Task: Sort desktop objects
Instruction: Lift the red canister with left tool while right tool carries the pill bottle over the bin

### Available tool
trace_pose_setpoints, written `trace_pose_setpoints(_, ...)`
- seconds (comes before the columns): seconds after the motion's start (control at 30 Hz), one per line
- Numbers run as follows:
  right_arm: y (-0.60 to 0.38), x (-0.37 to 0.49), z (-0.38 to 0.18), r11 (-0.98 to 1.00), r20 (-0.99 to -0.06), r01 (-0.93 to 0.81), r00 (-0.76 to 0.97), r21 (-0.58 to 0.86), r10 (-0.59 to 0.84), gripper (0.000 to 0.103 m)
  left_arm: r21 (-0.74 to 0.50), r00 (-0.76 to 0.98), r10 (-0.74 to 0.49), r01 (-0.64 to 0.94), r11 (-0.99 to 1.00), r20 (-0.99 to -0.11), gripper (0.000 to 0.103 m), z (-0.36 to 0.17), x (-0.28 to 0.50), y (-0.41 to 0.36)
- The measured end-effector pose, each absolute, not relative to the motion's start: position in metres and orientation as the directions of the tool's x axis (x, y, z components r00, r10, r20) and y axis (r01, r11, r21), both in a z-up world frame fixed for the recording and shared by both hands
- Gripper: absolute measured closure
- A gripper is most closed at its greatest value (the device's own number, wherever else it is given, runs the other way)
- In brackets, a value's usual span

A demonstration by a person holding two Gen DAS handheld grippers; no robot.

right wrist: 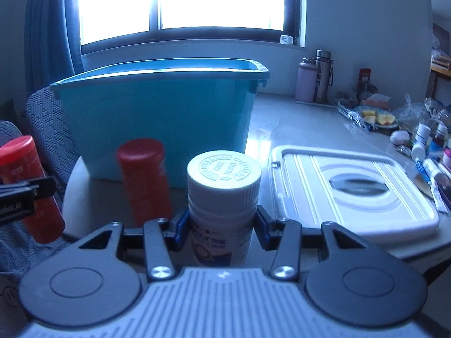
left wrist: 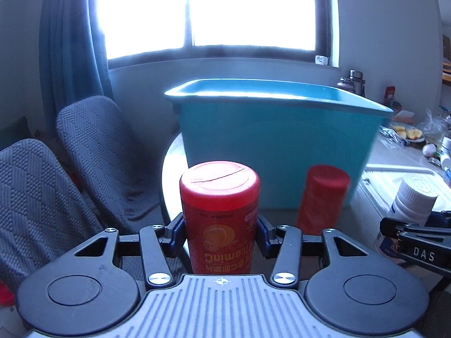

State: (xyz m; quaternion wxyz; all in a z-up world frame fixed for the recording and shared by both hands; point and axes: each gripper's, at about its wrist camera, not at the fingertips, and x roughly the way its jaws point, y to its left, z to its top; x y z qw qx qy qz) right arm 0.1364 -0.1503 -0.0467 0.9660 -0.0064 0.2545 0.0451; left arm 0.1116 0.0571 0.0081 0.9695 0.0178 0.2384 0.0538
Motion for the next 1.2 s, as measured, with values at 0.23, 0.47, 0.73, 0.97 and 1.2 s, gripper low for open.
trace_pose_setpoints(0.23,-0.143,0.098,-0.035,0.995,-0.485,-0.099,0.87,0.013,0.093,0.055,0.064,0.882,0.107,-0.087,0.994,-0.46,0.053,0.017,0.071,0.062)
trace_pose_setpoints(0.47,-0.14,0.076,-0.015,0.995,-0.459,-0.1,0.884,0.005,0.091,0.055,0.042,0.889,0.096,-0.087,0.995,-0.448,0.053,0.032,0.048,0.065)
trace_pose_setpoints(0.73,-0.139,0.075,0.025,0.995,-0.409,-0.103,0.908,-0.007,0.091,0.055,0.03,0.909,0.086,-0.08,0.996,-0.407,0.053,0.074,0.049,0.065)
trace_pose_setpoints(0.97,-0.135,0.095,0.057,0.995,-0.347,-0.098,0.934,-0.028,0.083,0.055,0.034,0.928,0.067,-0.059,0.998,-0.366,0.053,0.122,0.071,0.067)
trace_pose_setpoints(1.2,-0.126,0.132,0.096,0.993,-0.261,-0.1,0.962,-0.057,0.082,0.055,0.036,0.94,0.066,-0.057,0.998,-0.335,0.053,0.168,0.116,0.07)
